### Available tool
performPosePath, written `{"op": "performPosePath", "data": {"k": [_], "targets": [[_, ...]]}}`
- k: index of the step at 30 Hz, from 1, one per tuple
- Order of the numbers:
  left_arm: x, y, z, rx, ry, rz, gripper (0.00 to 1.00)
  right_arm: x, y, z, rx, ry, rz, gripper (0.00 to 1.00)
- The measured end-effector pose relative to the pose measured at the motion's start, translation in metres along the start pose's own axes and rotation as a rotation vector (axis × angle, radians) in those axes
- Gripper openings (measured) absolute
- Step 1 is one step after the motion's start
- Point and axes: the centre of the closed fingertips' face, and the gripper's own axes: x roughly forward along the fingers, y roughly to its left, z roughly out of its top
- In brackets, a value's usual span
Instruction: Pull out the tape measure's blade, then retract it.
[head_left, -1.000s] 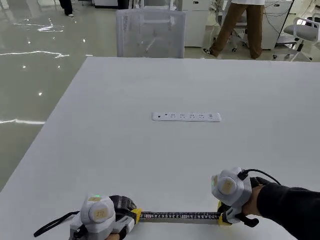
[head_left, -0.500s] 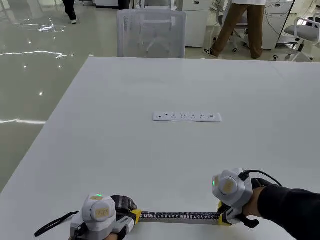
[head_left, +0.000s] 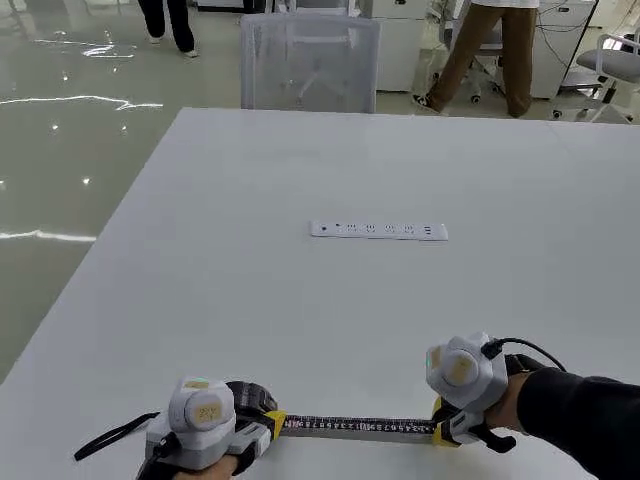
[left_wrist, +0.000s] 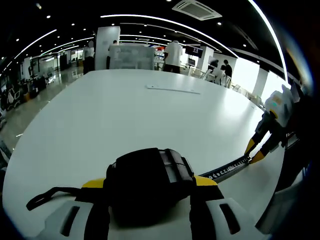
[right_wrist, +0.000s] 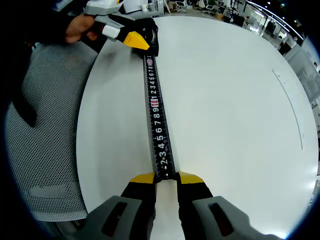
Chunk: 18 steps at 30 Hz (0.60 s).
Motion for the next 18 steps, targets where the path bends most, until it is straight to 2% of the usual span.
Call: {"op": "performPosePath", "data": {"k": [18], "targets": [[0.0, 0.0, 0.0, -0.001, 0.001, -0.007, 0.61, 0.004, 0.001, 0.012, -0.022, -0.011, -0.001, 0.12]]}}
